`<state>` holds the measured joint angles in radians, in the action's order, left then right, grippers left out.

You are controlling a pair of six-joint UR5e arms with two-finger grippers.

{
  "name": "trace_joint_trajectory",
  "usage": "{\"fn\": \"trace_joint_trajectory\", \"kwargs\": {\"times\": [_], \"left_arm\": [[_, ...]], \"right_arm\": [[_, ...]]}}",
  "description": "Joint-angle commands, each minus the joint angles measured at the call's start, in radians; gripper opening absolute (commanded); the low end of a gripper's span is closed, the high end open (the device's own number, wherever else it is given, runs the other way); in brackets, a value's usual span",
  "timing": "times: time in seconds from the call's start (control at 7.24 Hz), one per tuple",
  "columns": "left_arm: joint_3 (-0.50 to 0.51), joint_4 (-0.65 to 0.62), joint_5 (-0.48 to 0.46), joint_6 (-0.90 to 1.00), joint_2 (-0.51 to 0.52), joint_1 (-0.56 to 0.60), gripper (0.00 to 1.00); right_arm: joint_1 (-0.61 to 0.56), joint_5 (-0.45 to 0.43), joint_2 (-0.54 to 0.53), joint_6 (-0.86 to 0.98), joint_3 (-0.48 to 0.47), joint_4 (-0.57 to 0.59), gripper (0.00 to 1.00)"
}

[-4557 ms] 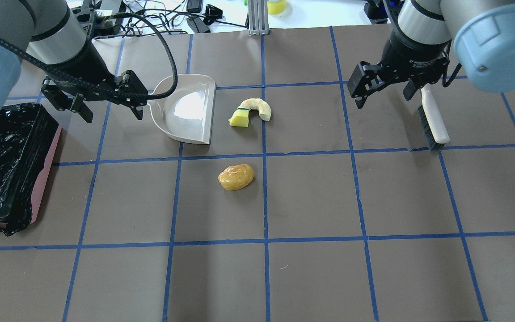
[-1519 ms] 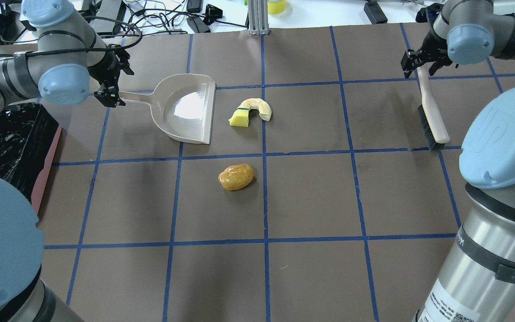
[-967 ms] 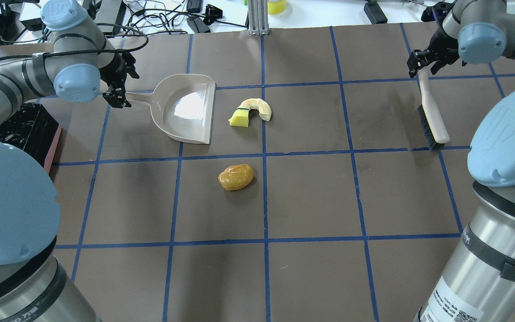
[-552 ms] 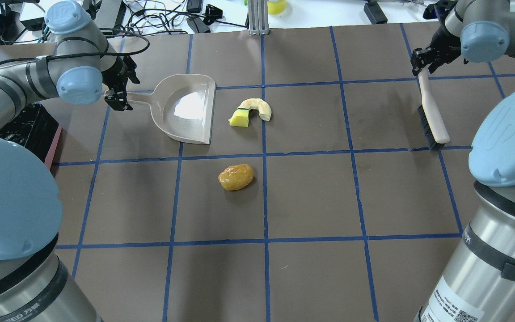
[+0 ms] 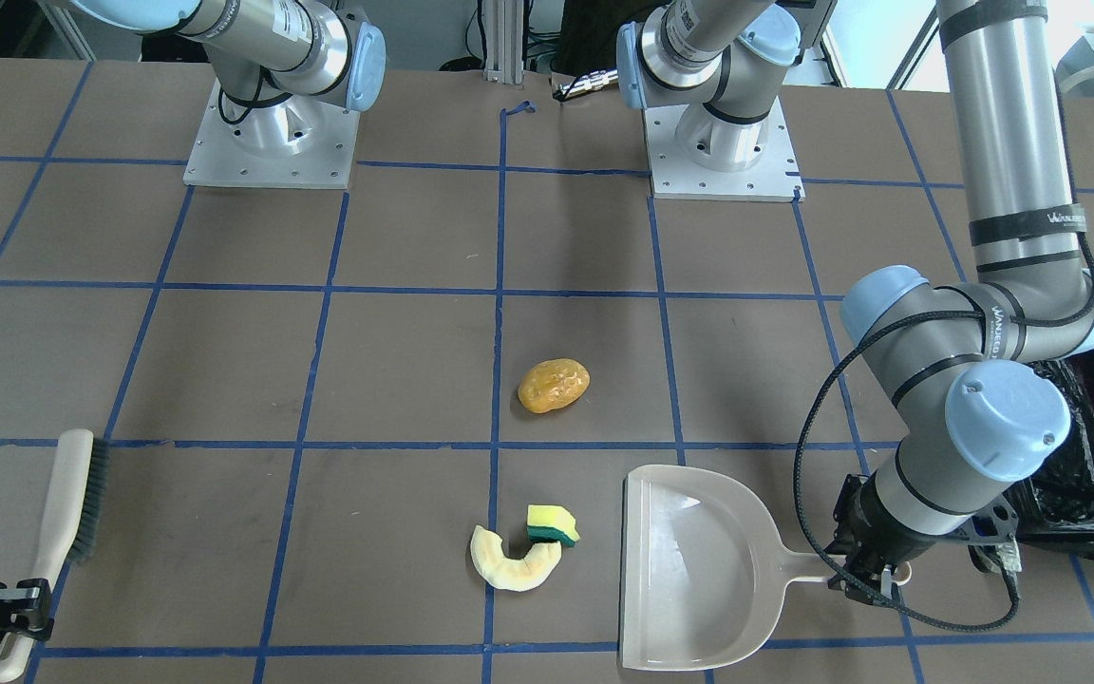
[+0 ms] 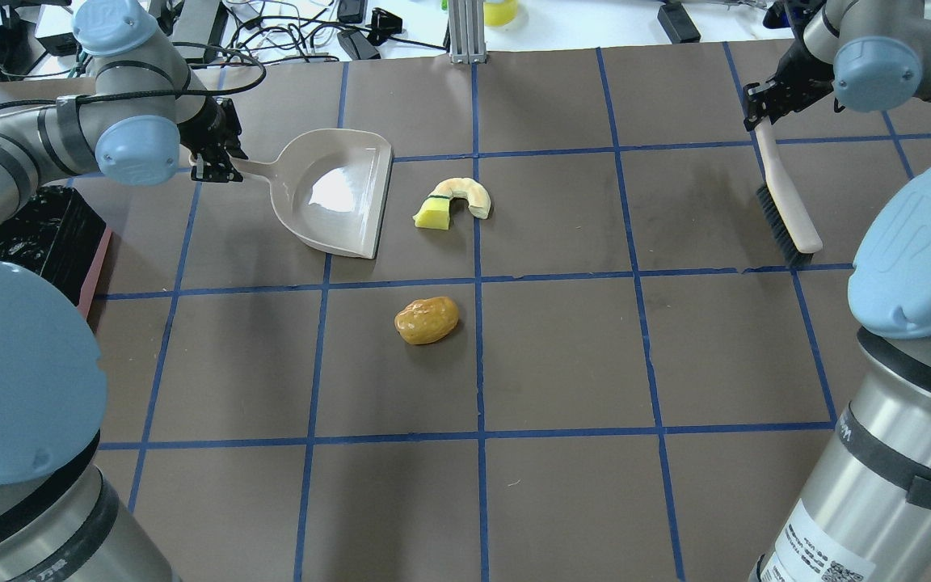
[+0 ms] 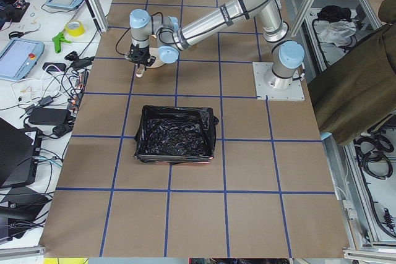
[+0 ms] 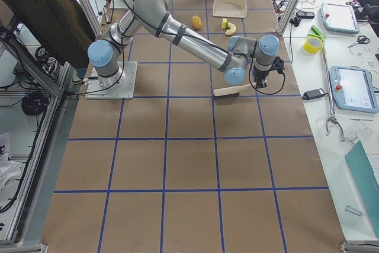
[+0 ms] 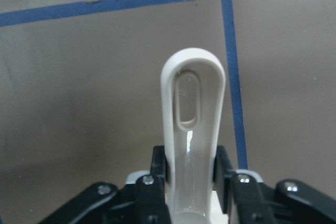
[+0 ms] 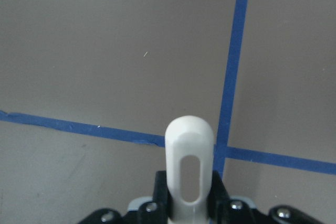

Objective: Sweep and dump trash into bin
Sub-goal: 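Lift the brush with the right gripper and carry it toward the dustpan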

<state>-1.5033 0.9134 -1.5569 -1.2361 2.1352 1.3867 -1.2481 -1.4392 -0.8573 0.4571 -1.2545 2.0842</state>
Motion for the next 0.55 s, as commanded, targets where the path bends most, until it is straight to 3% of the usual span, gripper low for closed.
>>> {"fn": "trace_joint_trajectory", "kwargs": {"times": [0.0, 0.41], "left_arm": [[0.002, -0.004, -0.078, 0.039, -0.012, 0.003, 0.00], [-0.006, -0.002, -0.170, -0.030, -0.017, 0.046, 0.00]], "right_arm": [[-0.011, 0.006, -0.035, -0.129, 0.007, 0.002, 0.19], [-0.131, -0.013, -0.067, -0.452, 0.000, -0.003, 0.19]]}}
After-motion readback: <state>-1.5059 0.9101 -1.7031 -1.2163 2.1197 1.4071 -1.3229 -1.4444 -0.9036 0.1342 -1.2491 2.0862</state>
